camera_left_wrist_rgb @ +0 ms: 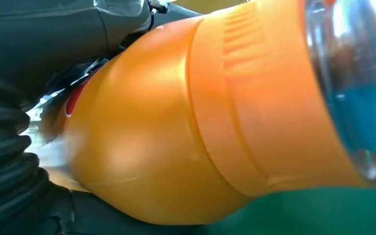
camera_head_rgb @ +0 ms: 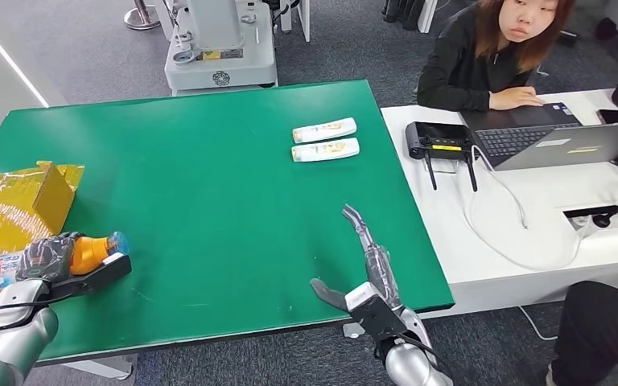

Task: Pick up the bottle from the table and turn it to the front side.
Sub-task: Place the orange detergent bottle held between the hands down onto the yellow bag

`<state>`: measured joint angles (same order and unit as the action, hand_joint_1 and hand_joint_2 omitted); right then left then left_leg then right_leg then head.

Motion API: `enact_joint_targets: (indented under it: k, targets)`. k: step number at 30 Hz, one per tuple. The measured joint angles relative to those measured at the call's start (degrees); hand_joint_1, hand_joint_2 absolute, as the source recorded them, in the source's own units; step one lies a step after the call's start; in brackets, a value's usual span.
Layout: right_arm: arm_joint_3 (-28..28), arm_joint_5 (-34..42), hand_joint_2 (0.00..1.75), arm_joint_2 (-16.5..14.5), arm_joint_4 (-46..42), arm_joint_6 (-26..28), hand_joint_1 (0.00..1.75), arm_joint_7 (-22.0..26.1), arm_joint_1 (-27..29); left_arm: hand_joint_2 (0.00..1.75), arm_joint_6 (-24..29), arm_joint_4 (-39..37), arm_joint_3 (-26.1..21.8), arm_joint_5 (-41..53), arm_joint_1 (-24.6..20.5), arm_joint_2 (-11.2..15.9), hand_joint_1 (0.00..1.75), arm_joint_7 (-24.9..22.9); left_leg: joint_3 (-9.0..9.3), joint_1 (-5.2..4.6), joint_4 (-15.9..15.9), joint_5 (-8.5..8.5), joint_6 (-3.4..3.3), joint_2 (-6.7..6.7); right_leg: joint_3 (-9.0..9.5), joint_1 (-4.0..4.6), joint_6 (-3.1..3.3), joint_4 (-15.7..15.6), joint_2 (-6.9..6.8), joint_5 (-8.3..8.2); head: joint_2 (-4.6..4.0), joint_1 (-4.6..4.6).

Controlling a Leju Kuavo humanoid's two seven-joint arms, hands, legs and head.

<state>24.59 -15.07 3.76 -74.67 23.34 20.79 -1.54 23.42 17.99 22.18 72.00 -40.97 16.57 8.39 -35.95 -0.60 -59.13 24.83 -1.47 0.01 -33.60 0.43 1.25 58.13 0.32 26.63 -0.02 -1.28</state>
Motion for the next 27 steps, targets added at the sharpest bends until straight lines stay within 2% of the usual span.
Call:
enact_joint_targets:
  k: [4, 5, 8, 9, 27]
  targets:
    - [-0.29, -2.16, 1.75, -0.72, -1.49, -1.3, 0.0, -1.17, 0.62, 1.75, -0.41, 0.0, 0.3, 0.9, 0.11, 0.9, 1.75, -0.62, 0.06, 0.0, 0.0, 0.0, 0.01, 0.01, 0.04, 0.0, 0.01, 0.0, 0.01, 0.0, 0.0, 0.0]
    - [-0.49, -2.68, 1.75, -0.92, -1.87, -1.71, 0.0, -1.4, 0.81, 1.75, -0.44, 0.0, 0.33, 1.19, 0.15, 1.1, 1.61, -0.65, 0.06, 0.0, 0.0, -0.01, 0.01, 0.01, 0.04, 0.0, 0.01, 0.0, 0.0, 0.0, 0.0, -0.01]
    - [-1.23, -3.98, 1.75, -1.61, -2.79, -2.77, 0.0, -1.76, 1.28, 1.75, -0.36, 0.0, 0.45, 2.05, 0.41, 1.52, 0.3, -0.7, 0.09, 0.0, 0.01, -0.01, 0.02, 0.0, 0.07, 0.0, 0.01, 0.0, -0.02, 0.0, 0.0, 0.0]
    - [-1.48, -4.28, 1.75, -1.84, -3.01, -3.06, 0.0, -1.86, 1.41, 1.75, -0.39, 0.0, 0.5, 2.21, 0.51, 1.57, 0.0, -0.7, 0.11, 0.0, 0.01, -0.01, 0.02, 0.0, 0.08, 0.0, 0.01, 0.0, -0.02, 0.0, 0.0, 0.01]
    - [-3.24, -6.21, 1.75, -3.91, -3.51, -5.32, 0.0, -2.1, 2.12, 1.75, -0.05, 0.0, 0.74, 2.48, 0.74, 1.17, 0.0, -1.18, 0.48, -0.02, 0.06, 0.08, 0.14, 0.01, 0.4, -0.01, 0.09, 0.0, 0.01, 0.07, 0.0, 0.0]
